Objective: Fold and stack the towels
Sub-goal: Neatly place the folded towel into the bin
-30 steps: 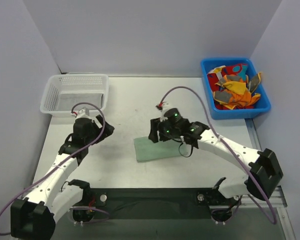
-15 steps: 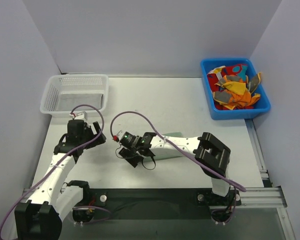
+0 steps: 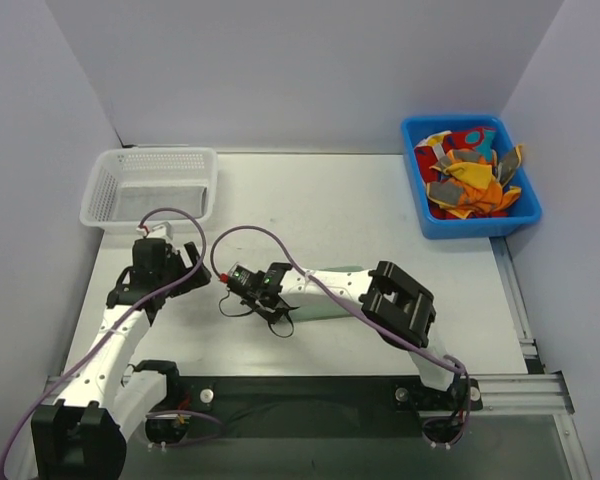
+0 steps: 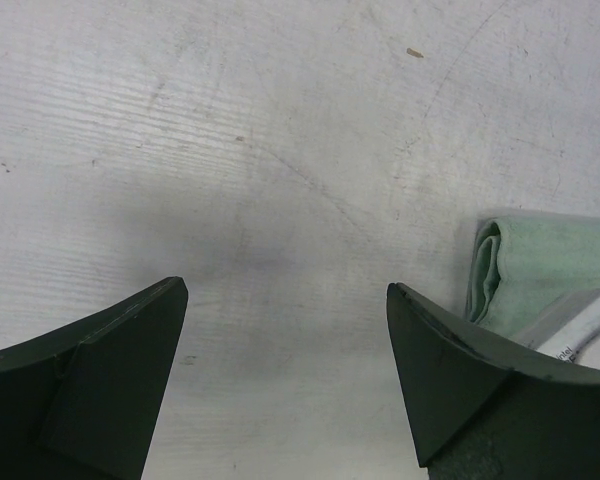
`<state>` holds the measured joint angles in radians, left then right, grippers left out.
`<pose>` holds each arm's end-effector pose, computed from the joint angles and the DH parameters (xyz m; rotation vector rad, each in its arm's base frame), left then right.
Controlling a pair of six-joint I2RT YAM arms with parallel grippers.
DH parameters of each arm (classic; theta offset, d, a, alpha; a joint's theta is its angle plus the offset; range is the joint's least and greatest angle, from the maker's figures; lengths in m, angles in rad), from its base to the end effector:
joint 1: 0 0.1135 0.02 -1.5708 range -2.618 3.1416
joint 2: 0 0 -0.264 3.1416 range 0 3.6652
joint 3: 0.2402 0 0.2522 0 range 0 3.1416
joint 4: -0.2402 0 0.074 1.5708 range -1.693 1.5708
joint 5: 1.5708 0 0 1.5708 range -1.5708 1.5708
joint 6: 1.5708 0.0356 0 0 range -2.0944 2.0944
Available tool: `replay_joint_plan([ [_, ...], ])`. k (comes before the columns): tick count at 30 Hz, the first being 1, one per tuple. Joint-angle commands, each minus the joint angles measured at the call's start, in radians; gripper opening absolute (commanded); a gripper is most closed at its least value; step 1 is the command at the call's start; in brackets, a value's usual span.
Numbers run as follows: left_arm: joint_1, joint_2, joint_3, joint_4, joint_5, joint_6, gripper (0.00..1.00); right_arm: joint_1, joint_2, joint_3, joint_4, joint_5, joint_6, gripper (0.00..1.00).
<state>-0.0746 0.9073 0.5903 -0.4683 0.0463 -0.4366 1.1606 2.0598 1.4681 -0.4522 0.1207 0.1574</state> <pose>0.1857 -0.0155 0.2247 -0.4052 2.3408 -0.3020 0.1777 0.3979 0.1652 -1.2298 2.3320 0.3094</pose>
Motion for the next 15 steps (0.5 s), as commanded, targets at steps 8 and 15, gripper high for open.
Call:
replay_joint_plan([
  [8,0.006,0.042,-0.001,0.098,0.184,-0.102,0.93,-0.022,-0.110,-0.110,0.074,-0.013,0.024,0.00],
  [15,-0.065,0.116,-0.076,0.255,0.285,-0.301,0.95,-0.116,-0.357,-0.405,0.484,-0.193,0.097,0.00],
])
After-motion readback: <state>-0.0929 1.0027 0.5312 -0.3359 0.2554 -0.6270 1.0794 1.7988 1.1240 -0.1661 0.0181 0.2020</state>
